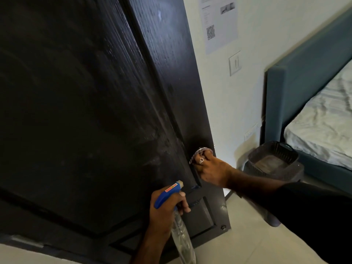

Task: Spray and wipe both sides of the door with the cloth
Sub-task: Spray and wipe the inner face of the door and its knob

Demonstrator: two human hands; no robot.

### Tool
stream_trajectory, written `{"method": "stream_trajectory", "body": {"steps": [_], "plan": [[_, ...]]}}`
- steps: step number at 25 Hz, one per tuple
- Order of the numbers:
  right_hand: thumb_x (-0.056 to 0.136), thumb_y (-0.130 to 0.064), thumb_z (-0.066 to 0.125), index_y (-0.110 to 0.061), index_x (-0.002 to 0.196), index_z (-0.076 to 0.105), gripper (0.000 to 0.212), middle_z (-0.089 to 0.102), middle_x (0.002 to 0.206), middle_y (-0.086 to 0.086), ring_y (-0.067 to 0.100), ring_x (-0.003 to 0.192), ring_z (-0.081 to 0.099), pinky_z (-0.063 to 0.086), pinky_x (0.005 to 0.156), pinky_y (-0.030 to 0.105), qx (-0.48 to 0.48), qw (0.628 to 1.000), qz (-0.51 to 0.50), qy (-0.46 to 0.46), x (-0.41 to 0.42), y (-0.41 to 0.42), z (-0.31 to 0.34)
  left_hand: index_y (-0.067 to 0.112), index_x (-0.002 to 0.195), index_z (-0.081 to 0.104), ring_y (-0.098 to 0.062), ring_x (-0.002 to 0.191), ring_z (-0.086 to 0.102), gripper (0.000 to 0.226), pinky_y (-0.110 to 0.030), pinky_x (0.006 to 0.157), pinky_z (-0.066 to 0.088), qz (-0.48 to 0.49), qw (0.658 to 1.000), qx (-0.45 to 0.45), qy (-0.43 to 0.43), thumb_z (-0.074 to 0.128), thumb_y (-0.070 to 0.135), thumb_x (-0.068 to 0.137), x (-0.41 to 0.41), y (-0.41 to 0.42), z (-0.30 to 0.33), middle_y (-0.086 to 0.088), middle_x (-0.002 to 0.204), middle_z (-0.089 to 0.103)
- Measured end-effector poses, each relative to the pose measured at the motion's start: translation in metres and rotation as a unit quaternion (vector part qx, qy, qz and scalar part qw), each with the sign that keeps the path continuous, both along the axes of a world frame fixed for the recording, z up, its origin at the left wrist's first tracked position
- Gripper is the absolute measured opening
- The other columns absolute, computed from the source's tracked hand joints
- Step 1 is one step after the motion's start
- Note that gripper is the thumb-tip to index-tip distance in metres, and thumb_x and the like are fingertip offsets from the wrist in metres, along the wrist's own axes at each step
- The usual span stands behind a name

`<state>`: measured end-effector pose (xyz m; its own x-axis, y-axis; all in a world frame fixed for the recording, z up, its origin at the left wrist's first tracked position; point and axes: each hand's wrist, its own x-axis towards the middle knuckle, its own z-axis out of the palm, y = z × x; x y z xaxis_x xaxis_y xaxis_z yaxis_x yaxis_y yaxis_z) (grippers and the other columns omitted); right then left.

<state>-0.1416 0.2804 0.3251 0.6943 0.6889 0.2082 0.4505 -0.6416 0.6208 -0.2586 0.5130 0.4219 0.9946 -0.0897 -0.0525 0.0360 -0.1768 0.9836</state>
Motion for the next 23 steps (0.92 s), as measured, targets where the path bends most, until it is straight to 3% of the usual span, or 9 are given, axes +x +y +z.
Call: {"method": "stream_trajectory", "body": {"steps": [4, 6, 8, 11, 13, 15, 17, 20, 23], "plan": [[0.093, -0.013, 0.071, -0.013, 0.142, 0.064, 0.049, 0.056, 0.156, 0.015, 0.049, 0.125, 0.062, 0.060, 0.097, 0.055, 0.223, 0.974, 0.035, -0.026, 0.006, -0.011, -0.011, -0.010, 0.075, 0.067, -0.032, 0.061, 0.066, 0.026, -0.032, 0.059, 0.054, 0.010, 1.000, 0.002, 0.019, 0.070, 0.009, 0.092, -0.007, 0.002, -0.004, -0.020, 0.067, 0.067], [0.096, -0.020, 0.072, -0.012, 0.141, 0.063, 0.047, 0.051, 0.158, 0.016, 0.048, 0.123, 0.059, 0.061, 0.095, 0.054, 0.411, 0.911, -0.040, -0.013, 0.002, 0.009, -0.021, -0.010, 0.075, 0.066, -0.032, 0.062, 0.067, 0.025, -0.034, 0.060, 0.054, 0.017, 0.999, 0.009, 0.025, 0.068, 0.007, 0.094, -0.010, 0.006, -0.003, -0.020, 0.067, 0.067], [0.093, -0.026, 0.077, -0.014, 0.134, 0.066, 0.045, 0.047, 0.156, 0.011, 0.037, 0.121, 0.058, 0.058, 0.098, 0.047, 0.639, 0.754, -0.147, 0.034, -0.006, 0.041, -0.020, -0.010, 0.074, 0.065, -0.031, 0.061, 0.067, 0.028, -0.034, 0.059, 0.053, 0.022, 0.999, 0.009, 0.021, 0.066, 0.008, 0.095, -0.013, 0.012, 0.001, -0.023, 0.066, 0.065], [0.084, -0.030, 0.083, -0.019, 0.120, 0.072, 0.039, 0.061, 0.136, 0.000, 0.027, 0.110, 0.066, 0.055, 0.102, 0.038, 0.865, 0.439, -0.232, 0.070, 0.003, 0.075, -0.005, -0.010, 0.072, 0.065, -0.032, 0.059, 0.065, 0.034, -0.033, 0.056, 0.052, 0.029, 1.000, -0.003, 0.003, 0.068, 0.021, 0.086, -0.015, 0.024, 0.009, -0.032, 0.067, 0.062], [0.079, -0.042, 0.083, -0.027, 0.112, 0.072, 0.038, 0.072, 0.112, -0.002, 0.025, 0.095, 0.074, 0.064, 0.094, 0.045, 0.929, 0.204, -0.298, 0.085, 0.010, 0.079, 0.017, -0.012, 0.075, 0.065, -0.032, 0.059, 0.066, 0.033, -0.031, 0.056, 0.053, 0.041, 0.999, -0.004, 0.006, 0.067, 0.017, 0.091, -0.013, 0.035, 0.009, -0.030, 0.067, 0.063], [0.085, -0.035, 0.083, -0.022, 0.105, 0.073, 0.025, 0.077, 0.093, 0.002, 0.025, 0.079, 0.078, 0.068, 0.080, 0.046, 0.937, 0.028, -0.324, 0.127, 0.010, 0.076, 0.031, -0.014, 0.078, 0.065, -0.033, 0.061, 0.066, 0.027, -0.030, 0.056, 0.054, 0.048, 0.999, 0.003, 0.021, 0.063, 0.004, 0.097, -0.013, 0.041, 0.006, -0.023, 0.067, 0.066], [0.090, -0.021, 0.077, -0.012, 0.102, 0.076, 0.015, 0.079, 0.081, 0.006, 0.025, 0.068, 0.079, 0.068, 0.074, 0.043, 0.939, -0.086, -0.283, 0.175, 0.014, 0.065, 0.033, -0.016, 0.079, 0.065, -0.035, 0.061, 0.065, 0.023, -0.029, 0.056, 0.055, 0.049, 0.998, 0.004, 0.032, 0.061, 0.000, 0.096, -0.012, 0.043, 0.004, -0.023, 0.068, 0.066], [0.098, -0.014, 0.054, 0.003, 0.115, 0.075, 0.032, 0.075, 0.076, 0.010, 0.025, 0.060, 0.074, 0.065, 0.058, 0.037, 0.936, -0.186, -0.145, 0.260, 0.011, 0.050, 0.031, -0.016, 0.081, 0.066, -0.035, 0.062, 0.065, 0.022, -0.031, 0.057, 0.055, 0.038, 0.999, 0.000, 0.029, 0.061, 0.000, 0.096, -0.010, 0.040, 0.003, -0.023, 0.069, 0.066], [0.107, -0.017, 0.046, -0.003, 0.098, 0.074, 0.032, 0.074, 0.082, 0.011, 0.025, 0.068, 0.076, 0.067, 0.058, 0.039, 0.916, -0.263, -0.075, 0.294, -0.011, 0.044, 0.024, -0.009, 0.084, 0.070, -0.036, 0.062, 0.065, 0.018, -0.036, 0.061, 0.056, 0.030, 0.999, -0.011, 0.023, 0.063, 0.002, 0.096, -0.009, 0.034, 0.006, -0.025, 0.069, 0.066]]}}
